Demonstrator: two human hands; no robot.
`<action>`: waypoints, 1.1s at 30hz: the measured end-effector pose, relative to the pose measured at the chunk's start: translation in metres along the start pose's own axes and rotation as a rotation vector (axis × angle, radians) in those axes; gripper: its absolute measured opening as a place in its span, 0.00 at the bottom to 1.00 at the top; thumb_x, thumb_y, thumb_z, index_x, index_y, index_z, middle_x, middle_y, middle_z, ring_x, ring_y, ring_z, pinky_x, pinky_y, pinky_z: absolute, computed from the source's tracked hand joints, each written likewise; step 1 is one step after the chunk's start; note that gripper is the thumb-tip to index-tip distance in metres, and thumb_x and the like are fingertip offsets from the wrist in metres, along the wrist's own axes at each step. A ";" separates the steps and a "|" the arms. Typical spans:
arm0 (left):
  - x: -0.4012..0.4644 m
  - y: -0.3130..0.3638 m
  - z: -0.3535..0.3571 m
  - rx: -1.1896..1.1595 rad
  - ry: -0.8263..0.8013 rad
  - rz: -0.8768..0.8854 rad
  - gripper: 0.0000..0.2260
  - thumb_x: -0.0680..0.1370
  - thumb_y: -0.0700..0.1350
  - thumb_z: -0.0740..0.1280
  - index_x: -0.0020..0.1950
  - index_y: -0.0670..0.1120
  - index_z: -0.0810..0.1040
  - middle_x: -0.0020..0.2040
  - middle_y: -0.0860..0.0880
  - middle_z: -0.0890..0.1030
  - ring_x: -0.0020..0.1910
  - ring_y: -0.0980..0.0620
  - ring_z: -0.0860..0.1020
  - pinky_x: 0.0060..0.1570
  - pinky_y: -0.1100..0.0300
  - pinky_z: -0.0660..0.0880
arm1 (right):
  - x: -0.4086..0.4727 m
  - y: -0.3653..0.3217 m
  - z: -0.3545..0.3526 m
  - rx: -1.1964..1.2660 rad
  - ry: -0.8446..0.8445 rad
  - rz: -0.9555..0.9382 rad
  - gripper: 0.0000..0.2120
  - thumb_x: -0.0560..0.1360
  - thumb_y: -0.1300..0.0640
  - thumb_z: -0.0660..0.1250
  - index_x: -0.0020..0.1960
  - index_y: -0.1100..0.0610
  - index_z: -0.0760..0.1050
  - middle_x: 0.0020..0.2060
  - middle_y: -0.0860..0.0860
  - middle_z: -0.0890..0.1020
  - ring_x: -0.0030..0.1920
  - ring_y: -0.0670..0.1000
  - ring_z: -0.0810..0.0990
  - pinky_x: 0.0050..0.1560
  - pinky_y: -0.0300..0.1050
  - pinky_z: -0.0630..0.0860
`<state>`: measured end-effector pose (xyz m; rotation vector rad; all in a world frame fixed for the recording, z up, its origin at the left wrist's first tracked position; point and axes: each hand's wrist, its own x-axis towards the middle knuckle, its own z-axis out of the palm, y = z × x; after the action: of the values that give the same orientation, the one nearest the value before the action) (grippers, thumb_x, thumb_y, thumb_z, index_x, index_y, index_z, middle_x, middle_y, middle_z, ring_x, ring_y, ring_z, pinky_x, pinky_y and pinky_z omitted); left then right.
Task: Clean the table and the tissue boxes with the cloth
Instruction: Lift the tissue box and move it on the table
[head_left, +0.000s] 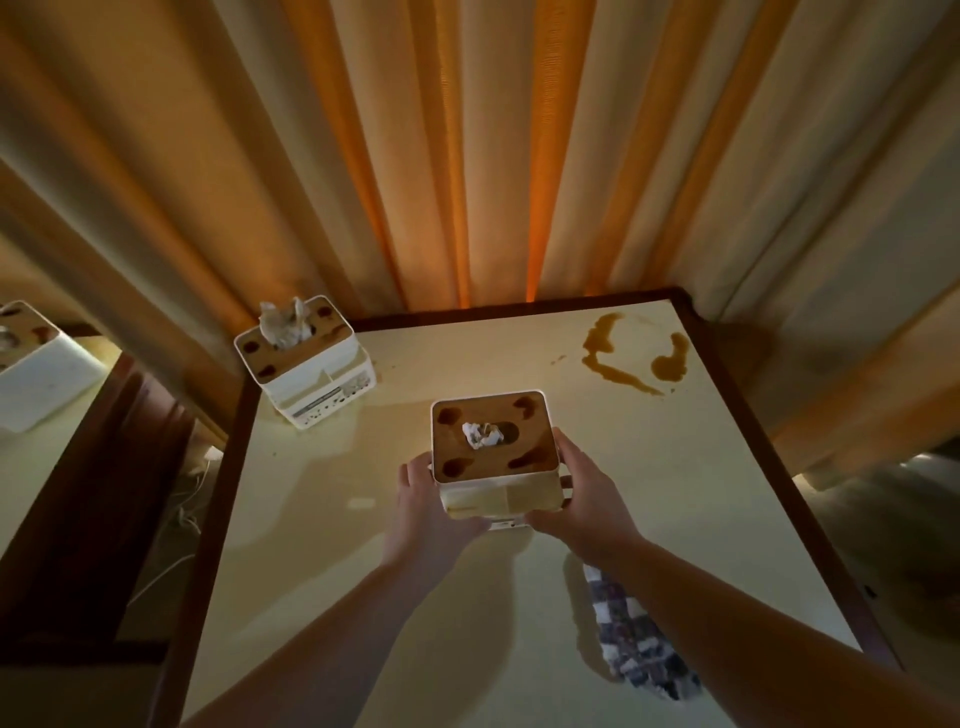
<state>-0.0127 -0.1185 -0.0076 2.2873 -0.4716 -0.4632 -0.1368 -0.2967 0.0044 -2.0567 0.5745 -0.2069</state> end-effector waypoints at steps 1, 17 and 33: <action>-0.002 -0.001 0.000 0.006 -0.001 0.002 0.45 0.64 0.49 0.84 0.75 0.48 0.64 0.66 0.52 0.68 0.63 0.50 0.72 0.56 0.57 0.73 | -0.001 0.001 0.002 -0.004 -0.004 0.006 0.39 0.68 0.36 0.79 0.73 0.31 0.63 0.65 0.33 0.77 0.64 0.39 0.77 0.63 0.47 0.81; -0.052 -0.039 0.013 0.183 -0.093 -0.140 0.28 0.72 0.53 0.77 0.67 0.50 0.69 0.62 0.53 0.69 0.62 0.49 0.74 0.52 0.54 0.74 | -0.054 0.039 -0.039 -0.432 -0.177 0.292 0.41 0.72 0.44 0.72 0.81 0.42 0.59 0.67 0.51 0.75 0.63 0.51 0.75 0.67 0.46 0.73; -0.067 -0.030 0.053 0.415 -0.380 0.211 0.17 0.74 0.54 0.72 0.61 0.54 0.75 0.58 0.56 0.71 0.62 0.52 0.71 0.55 0.54 0.74 | -0.127 0.051 -0.038 -0.725 -0.316 0.181 0.39 0.72 0.34 0.74 0.79 0.35 0.63 0.82 0.45 0.55 0.77 0.58 0.59 0.74 0.58 0.69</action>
<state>-0.0887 -0.0992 -0.0519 2.5052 -1.0727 -0.7532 -0.2781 -0.2872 -0.0077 -2.6330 0.6953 0.4976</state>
